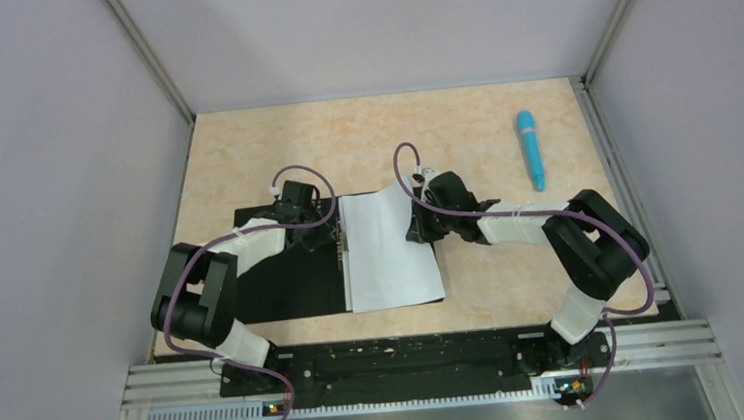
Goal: Put the files into the folder
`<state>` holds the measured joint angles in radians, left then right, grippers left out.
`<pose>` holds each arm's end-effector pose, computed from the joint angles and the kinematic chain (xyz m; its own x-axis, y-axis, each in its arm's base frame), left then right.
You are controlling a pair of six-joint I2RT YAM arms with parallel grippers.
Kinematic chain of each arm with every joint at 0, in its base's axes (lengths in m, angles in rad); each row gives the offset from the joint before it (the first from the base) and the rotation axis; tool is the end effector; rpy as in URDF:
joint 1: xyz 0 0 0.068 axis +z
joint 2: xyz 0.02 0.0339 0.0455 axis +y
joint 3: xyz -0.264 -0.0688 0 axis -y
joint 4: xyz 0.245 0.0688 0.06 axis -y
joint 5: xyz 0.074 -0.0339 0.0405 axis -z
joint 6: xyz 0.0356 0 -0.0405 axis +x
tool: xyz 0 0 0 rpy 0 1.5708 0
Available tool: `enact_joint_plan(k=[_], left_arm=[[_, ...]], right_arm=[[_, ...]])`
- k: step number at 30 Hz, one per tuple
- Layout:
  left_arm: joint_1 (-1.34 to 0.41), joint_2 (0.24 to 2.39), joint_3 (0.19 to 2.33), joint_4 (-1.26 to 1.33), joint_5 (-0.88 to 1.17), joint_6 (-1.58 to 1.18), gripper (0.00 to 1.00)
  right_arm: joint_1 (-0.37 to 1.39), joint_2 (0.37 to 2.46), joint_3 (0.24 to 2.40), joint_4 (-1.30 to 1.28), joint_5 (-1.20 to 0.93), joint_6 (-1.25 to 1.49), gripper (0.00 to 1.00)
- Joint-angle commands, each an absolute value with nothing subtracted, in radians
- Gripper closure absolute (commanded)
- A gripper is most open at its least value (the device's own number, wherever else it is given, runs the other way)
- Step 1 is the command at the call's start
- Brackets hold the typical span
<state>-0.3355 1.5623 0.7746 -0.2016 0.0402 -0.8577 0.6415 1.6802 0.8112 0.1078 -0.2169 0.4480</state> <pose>0.2765 -0.0979 0.1546 -0.7808 -0.5281 -0.3339 -0.3679 0.8205 -0.4374 0.2611 0.2045 0.1525 -0.8053 -0.0735 -0.5883 -0.3998 0.8000 0.4474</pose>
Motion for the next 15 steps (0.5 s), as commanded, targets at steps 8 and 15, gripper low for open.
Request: enact_joint_plan(k=[8,15], left_arm=[[-0.346,1.594,0.739,-0.248,0.043,-0.854,1.00],[-0.347,1.589,0.739,-0.252,0.039,-0.853,1.00]], right_arm=[[0.641,1.593,0.776,0.140,-0.193,0.455,0.64],[0.619,1.547,0.756,0.090,-0.102,0.464,0.41]])
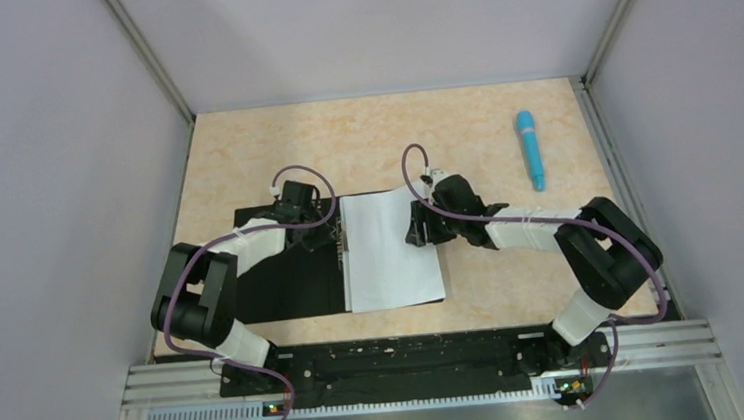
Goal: Put the files into the folder
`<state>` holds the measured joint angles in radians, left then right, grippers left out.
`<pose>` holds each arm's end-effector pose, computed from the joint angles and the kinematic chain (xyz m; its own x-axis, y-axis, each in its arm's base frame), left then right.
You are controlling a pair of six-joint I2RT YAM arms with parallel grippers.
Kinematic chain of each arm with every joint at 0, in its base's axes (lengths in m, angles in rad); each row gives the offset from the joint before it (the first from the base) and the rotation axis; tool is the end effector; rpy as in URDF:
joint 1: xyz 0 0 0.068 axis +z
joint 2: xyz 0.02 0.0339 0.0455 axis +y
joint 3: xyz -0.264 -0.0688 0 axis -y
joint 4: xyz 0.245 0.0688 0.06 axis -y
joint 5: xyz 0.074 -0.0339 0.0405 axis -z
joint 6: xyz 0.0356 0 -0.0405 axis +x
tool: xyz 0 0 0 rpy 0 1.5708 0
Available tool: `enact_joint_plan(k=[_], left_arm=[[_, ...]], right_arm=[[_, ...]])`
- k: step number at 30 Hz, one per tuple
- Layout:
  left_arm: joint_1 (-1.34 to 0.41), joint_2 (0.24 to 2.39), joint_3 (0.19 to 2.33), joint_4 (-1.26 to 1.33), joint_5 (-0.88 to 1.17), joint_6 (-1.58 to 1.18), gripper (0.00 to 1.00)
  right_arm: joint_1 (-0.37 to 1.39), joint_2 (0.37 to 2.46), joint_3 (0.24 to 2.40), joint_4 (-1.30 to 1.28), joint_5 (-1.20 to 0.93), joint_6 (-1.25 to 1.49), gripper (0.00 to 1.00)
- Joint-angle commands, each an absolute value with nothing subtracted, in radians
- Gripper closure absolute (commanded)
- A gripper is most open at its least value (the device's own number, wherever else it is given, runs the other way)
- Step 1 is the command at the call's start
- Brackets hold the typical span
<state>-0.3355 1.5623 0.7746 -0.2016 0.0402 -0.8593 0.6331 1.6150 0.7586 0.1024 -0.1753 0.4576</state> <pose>0.2765 -0.0979 0.1546 -0.7802 -0.5294 -0.3332 -0.3692 0.8197 -0.4379 0.2519 0.1926 0.1568 -0.7978 -0.0459 -0.6012 -0.3708 0.8236 0.4292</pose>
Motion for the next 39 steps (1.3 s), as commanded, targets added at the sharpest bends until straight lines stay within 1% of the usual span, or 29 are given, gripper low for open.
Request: enact_joint_plan(k=[1,8,12,13,18,22,27,33,39], left_arm=[[-0.346,1.590,0.739,-0.252,0.039,-0.854,1.00],[-0.346,1.590,0.743,-0.253,0.040,-0.852,1.00],[-0.345,1.589,0.745,-0.250,0.042,-0.851,1.00],[-0.346,1.589,0.746,-0.250,0.043,-0.852,1.00],[-0.346,1.592,0.737,-0.240,0.048,-0.859,1.00],[-0.346,1.594,0.733,-0.233,0.050,-0.862,1.00],[-0.346,1.595,0.730,-0.232,0.053,-0.862,1.00],[-0.346,1.599,0.728,-0.227,0.054,-0.862,1.00],[-0.346,1.599,0.723,-0.225,0.055,-0.862,1.00]], right_arm=[[0.615,1.540,0.756,0.077,-0.088,0.464,0.40],[0.606,1.452,0.800,-0.054,0.023,0.467,0.36],[0.620,1.446,0.857,-0.107,0.026,0.476,0.38],[0.632,1.456,0.873,-0.105,0.021,0.484,0.41],[0.725,1.578,0.952,-0.038,-0.055,0.549,0.66],[0.791,1.691,1.030,0.032,-0.106,0.591,0.78],[0.839,1.794,1.114,0.081,-0.142,0.623,0.85],[0.856,1.881,1.164,0.126,-0.165,0.662,0.91],[0.872,1.933,1.197,0.141,-0.156,0.680,0.93]])
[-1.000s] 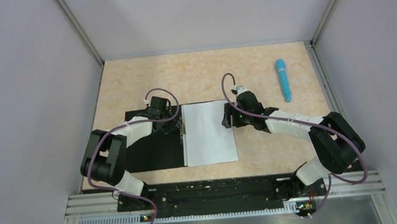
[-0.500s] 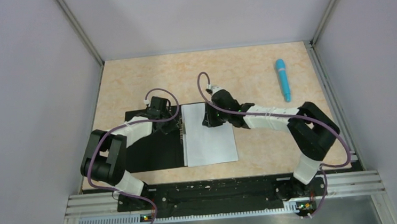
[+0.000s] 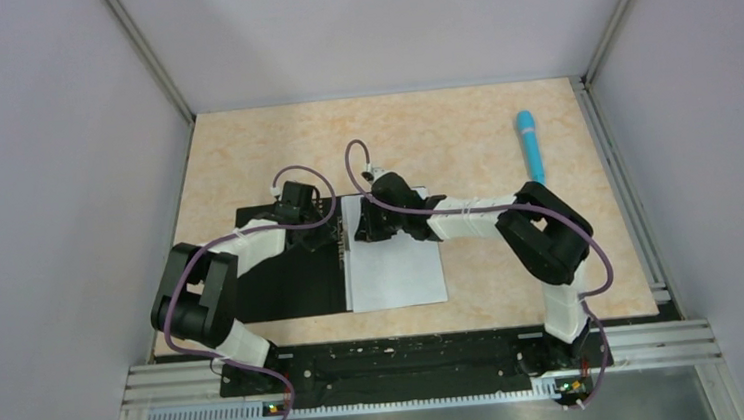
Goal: Put the files into the folder
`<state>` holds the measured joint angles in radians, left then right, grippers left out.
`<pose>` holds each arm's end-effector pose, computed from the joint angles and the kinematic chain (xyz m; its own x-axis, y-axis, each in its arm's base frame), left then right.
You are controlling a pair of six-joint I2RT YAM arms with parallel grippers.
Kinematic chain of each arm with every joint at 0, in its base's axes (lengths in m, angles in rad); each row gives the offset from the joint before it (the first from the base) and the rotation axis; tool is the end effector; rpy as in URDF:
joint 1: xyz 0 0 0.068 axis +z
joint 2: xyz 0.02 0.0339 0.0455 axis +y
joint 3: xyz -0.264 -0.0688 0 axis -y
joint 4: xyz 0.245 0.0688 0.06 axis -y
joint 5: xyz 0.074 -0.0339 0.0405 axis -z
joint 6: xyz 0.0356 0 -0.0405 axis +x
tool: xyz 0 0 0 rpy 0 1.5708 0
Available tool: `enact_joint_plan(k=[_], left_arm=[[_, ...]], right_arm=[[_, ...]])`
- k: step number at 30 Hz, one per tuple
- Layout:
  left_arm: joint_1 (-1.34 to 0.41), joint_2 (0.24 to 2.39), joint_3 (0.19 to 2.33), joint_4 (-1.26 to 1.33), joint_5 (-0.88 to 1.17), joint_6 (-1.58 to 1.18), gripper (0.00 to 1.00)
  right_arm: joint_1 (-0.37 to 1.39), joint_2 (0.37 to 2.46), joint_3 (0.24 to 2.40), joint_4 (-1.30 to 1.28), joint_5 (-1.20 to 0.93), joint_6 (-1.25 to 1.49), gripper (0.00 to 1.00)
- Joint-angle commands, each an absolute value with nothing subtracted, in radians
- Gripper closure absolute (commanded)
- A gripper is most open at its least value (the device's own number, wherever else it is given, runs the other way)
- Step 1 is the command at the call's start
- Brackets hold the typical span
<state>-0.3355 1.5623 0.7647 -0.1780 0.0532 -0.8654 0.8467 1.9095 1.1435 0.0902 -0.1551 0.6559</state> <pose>0.2763 -0.0983 0.1533 -0.7787 -0.5337 -0.3300 -0.3639 0.8125 -0.4554 0.2682 0.3116 0.1676 -0.8285 -0.0272 -0.5594 -0.3971 0.7329 0.5524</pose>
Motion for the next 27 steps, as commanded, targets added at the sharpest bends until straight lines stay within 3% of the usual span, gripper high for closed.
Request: enact_joint_plan(k=[1,27], left_arm=[[-0.346,1.599,0.723,-0.224,0.055,-0.862,1.00],[-0.347,1.605,0.730,-0.232,0.055,-0.856,1.00]], right_arm=[[0.874,1.941,1.205,0.140,-0.154,0.680,0.93],[0.881,1.979,1.249,0.084,-0.114,0.675,0.96]])
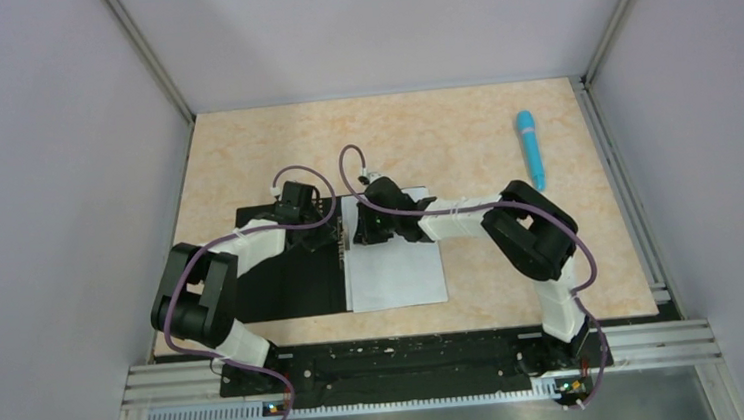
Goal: Put the files into the folder
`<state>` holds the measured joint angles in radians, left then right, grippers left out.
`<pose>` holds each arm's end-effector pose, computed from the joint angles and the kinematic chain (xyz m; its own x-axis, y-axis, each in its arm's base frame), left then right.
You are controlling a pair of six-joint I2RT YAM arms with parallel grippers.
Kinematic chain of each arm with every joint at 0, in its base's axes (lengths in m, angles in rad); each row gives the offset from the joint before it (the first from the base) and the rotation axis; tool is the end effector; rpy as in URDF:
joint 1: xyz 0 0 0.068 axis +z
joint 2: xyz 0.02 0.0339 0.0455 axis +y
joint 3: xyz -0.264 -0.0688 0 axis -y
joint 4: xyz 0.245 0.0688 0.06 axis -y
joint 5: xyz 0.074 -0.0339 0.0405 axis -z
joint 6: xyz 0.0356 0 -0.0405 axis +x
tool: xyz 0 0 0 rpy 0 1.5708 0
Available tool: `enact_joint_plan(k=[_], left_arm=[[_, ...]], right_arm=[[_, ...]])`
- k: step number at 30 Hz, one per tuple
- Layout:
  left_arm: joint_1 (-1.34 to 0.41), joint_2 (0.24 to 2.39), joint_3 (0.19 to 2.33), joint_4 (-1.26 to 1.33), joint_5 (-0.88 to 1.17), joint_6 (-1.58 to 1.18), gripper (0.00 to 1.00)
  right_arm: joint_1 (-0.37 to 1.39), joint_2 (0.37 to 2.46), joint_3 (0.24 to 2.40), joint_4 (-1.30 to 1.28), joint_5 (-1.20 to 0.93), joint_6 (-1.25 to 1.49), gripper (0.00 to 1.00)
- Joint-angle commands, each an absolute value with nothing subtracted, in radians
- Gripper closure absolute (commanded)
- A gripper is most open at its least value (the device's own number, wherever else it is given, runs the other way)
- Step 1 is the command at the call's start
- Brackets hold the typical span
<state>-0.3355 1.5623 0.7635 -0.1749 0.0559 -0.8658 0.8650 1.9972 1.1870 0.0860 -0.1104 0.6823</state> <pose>0.2762 -0.0984 0.1532 -0.7790 -0.5337 -0.3292 -0.3625 0.8116 -0.4582 0.2717 0.3249 0.1453 -0.8443 -0.0244 -0.5353 -0.3577 0.7696 0.5290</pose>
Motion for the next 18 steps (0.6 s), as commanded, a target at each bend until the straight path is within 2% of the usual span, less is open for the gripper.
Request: enact_joint_plan(k=[1,6,9,13,16,18], left_arm=[[-0.346,1.605,0.732,-0.233,0.055,-0.856,1.00],[-0.346,1.606,0.739,-0.235,0.057,-0.852,1.00],[-0.346,1.608,0.743,-0.235,0.060,-0.851,1.00],[-0.347,1.609,0.740,-0.228,0.067,-0.852,1.00],[-0.346,1.609,0.733,-0.216,0.082,-0.859,1.00],[-0.347,1.606,0.729,-0.211,0.090,-0.863,1.00]], right_arm=[[0.882,1.966,1.257,0.074,-0.113,0.668,0.96],[0.877,1.852,1.258,0.022,-0.082,0.641,0.87],[0.860,1.761,1.201,-0.013,-0.036,0.631,0.76],[0.806,1.614,1.041,-0.071,0.047,0.626,0.54],[0.768,1.508,0.921,-0.113,0.101,0.627,0.46],[0.750,1.447,0.847,-0.134,0.130,0.628,0.45]])
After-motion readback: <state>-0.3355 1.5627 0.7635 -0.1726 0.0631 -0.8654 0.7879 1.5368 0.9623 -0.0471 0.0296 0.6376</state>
